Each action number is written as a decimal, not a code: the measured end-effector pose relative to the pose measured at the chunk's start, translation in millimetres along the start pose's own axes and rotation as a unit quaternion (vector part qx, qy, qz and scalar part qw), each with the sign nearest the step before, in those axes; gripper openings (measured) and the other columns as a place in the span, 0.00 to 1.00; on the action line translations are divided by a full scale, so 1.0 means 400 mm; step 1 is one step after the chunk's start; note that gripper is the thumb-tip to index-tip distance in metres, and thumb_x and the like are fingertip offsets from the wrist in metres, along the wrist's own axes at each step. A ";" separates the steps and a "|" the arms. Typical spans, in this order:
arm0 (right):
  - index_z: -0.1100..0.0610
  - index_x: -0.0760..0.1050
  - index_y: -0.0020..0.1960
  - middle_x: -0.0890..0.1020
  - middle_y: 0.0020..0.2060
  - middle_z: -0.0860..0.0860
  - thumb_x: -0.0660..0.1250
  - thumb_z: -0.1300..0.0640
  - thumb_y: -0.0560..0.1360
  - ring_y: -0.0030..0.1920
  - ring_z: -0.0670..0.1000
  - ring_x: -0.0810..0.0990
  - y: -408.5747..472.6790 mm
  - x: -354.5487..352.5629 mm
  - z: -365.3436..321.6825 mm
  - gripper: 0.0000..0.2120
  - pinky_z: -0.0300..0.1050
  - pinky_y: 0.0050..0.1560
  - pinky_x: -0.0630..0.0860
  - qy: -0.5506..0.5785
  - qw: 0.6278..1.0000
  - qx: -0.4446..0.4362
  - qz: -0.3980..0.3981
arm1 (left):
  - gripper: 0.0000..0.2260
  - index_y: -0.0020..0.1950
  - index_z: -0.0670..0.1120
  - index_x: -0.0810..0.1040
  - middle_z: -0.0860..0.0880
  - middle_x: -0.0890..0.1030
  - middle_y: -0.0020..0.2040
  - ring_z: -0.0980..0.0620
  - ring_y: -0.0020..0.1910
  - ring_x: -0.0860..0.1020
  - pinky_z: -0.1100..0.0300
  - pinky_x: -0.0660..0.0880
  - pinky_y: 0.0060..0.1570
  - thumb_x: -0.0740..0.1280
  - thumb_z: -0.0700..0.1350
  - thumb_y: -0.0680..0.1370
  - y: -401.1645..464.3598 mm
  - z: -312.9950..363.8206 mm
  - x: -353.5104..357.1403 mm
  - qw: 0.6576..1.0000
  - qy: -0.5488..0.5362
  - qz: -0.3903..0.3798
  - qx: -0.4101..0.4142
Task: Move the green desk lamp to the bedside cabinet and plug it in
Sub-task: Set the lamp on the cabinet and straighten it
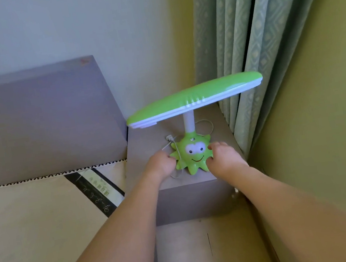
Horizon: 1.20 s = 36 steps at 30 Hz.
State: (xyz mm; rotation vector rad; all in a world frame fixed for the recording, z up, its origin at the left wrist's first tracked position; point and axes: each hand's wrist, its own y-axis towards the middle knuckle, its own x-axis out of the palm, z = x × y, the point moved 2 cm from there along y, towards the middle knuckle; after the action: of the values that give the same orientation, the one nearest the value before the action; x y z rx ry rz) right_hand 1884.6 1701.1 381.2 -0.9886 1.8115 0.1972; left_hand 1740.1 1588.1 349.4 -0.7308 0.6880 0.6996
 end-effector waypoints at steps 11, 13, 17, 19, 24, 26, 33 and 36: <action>0.62 0.72 0.61 0.76 0.59 0.61 0.57 0.62 0.74 0.59 0.62 0.75 0.328 0.188 0.205 0.17 0.52 0.58 0.74 0.039 0.973 -0.095 0.206 | 0.11 0.48 0.37 0.78 0.36 0.82 0.51 0.37 0.53 0.81 0.54 0.75 0.47 0.62 0.43 0.73 0.360 -0.060 0.179 0.987 -0.004 0.152 0.043; 0.61 0.71 0.64 0.76 0.61 0.60 0.58 0.61 0.74 0.61 0.60 0.75 0.355 0.207 0.217 0.19 0.49 0.58 0.72 0.048 0.966 -0.113 0.227 | 0.07 0.39 0.41 0.75 0.39 0.80 0.43 0.39 0.46 0.81 0.57 0.73 0.41 0.63 0.45 0.71 0.386 -0.078 0.192 0.987 -0.002 0.159 0.033; 0.60 0.70 0.66 0.75 0.64 0.59 0.58 0.60 0.75 0.63 0.58 0.74 0.368 0.228 0.221 0.19 0.47 0.59 0.71 0.068 0.956 -0.142 0.248 | 0.12 0.32 0.42 0.72 0.42 0.78 0.38 0.45 0.34 0.77 0.59 0.71 0.38 0.66 0.48 0.71 0.420 -0.100 0.219 0.984 -0.032 0.173 0.039; 0.59 0.70 0.66 0.75 0.64 0.58 0.57 0.60 0.76 0.62 0.58 0.75 0.366 0.227 0.216 0.19 0.48 0.59 0.72 0.074 0.956 -0.150 0.242 | 0.11 0.36 0.40 0.76 0.40 0.81 0.40 0.43 0.40 0.82 0.60 0.71 0.38 0.65 0.47 0.72 0.430 -0.105 0.220 0.983 -0.048 0.173 0.039; 0.57 0.71 0.66 0.76 0.64 0.56 0.57 0.59 0.76 0.59 0.58 0.77 0.393 0.210 0.204 0.19 0.45 0.49 0.74 0.095 0.950 -0.142 0.262 | 0.07 0.35 0.40 0.78 0.43 0.79 0.30 0.47 0.26 0.75 0.64 0.68 0.28 0.64 0.41 0.70 0.439 -0.101 0.207 0.984 -0.053 0.159 0.056; 0.56 0.71 0.66 0.76 0.64 0.56 0.56 0.59 0.76 0.58 0.57 0.77 0.408 0.212 0.203 0.19 0.44 0.46 0.72 0.115 0.949 -0.130 0.264 | 0.06 0.32 0.40 0.77 0.43 0.78 0.29 0.48 0.25 0.74 0.64 0.68 0.27 0.64 0.40 0.69 0.447 -0.101 0.206 0.983 -0.059 0.159 0.066; 0.55 0.71 0.66 0.76 0.65 0.55 0.57 0.60 0.75 0.59 0.56 0.76 0.460 0.214 0.190 0.20 0.43 0.52 0.71 0.142 0.949 -0.114 0.259 | 0.09 0.32 0.40 0.76 0.44 0.80 0.28 0.46 0.32 0.80 0.60 0.73 0.33 0.67 0.45 0.66 0.445 -0.103 0.166 0.975 -0.007 0.188 0.113; 0.56 0.71 0.67 0.76 0.65 0.56 0.56 0.62 0.75 0.60 0.57 0.77 0.479 0.191 0.188 0.20 0.42 0.51 0.72 0.137 0.945 -0.117 0.273 | 0.07 0.39 0.39 0.79 0.38 0.84 0.45 0.40 0.47 0.81 0.55 0.75 0.43 0.64 0.41 0.71 0.453 -0.103 0.109 0.960 0.013 0.230 0.157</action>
State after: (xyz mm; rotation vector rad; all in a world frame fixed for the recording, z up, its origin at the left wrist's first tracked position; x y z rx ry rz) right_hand 1791.8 1825.4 226.0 -0.6705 2.3344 0.6555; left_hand 1615.1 1669.5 230.1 -0.2849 0.9831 0.9768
